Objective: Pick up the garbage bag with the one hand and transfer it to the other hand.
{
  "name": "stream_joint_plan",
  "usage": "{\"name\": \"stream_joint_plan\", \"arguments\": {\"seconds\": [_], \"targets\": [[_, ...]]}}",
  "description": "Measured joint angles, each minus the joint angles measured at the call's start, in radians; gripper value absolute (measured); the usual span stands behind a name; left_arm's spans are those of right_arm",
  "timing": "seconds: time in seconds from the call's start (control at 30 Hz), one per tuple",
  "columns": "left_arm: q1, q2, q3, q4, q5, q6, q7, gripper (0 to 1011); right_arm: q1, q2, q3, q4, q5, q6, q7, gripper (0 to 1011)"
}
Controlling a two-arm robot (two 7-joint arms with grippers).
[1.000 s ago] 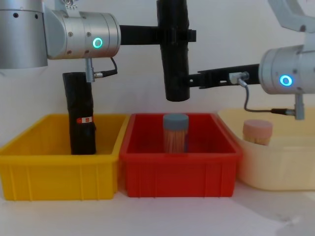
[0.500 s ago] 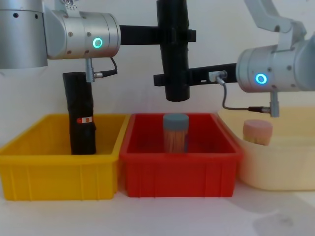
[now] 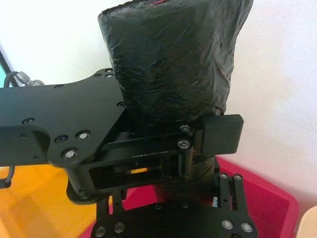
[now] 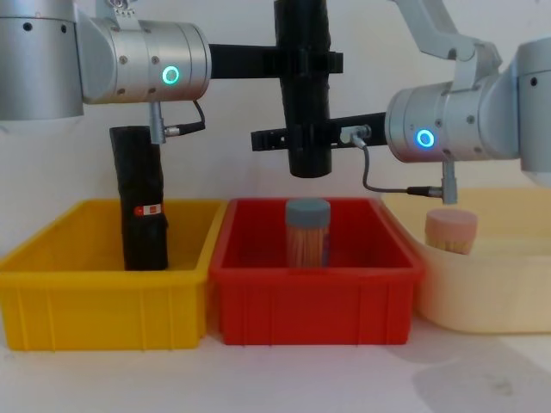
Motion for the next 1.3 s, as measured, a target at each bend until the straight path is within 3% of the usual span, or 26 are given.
{"name": "stream_joint_plan", "arguments": {"seconds": [0.2, 0.5, 0.67, 1.07, 1.3], "targets": [[0.0, 0.0, 0.0, 0.0, 0.0, 0.0, 0.0, 471, 0.009, -0.008, -0.003, 0.018, 0.002, -0.004, -0.004, 816], [0.0, 0.0, 0.0, 0.0, 0.0, 0.0, 0.0, 507, 0.018, -0.016, -0.006, 0.034, 0.003, -0.008, -0.008, 503], [0.0, 0.0, 0.0, 0.0, 0.0, 0.0, 0.0, 632, 0.019, -0.017, -0.007, 0.036, 0.004, -0.008, -0.008, 458], [0.0, 0.0, 0.0, 0.0, 0.0, 0.0, 0.0, 981, 0.007, 0.001, -0.003, 0.017, -0.007, -0.006, -0.038, 457], [0.0, 0.0, 0.0, 0.0, 0.0, 0.0, 0.0, 1002, -0.012, 0.027, 0.022, -0.008, -0.025, 0.006, -0.083, 457]]}}
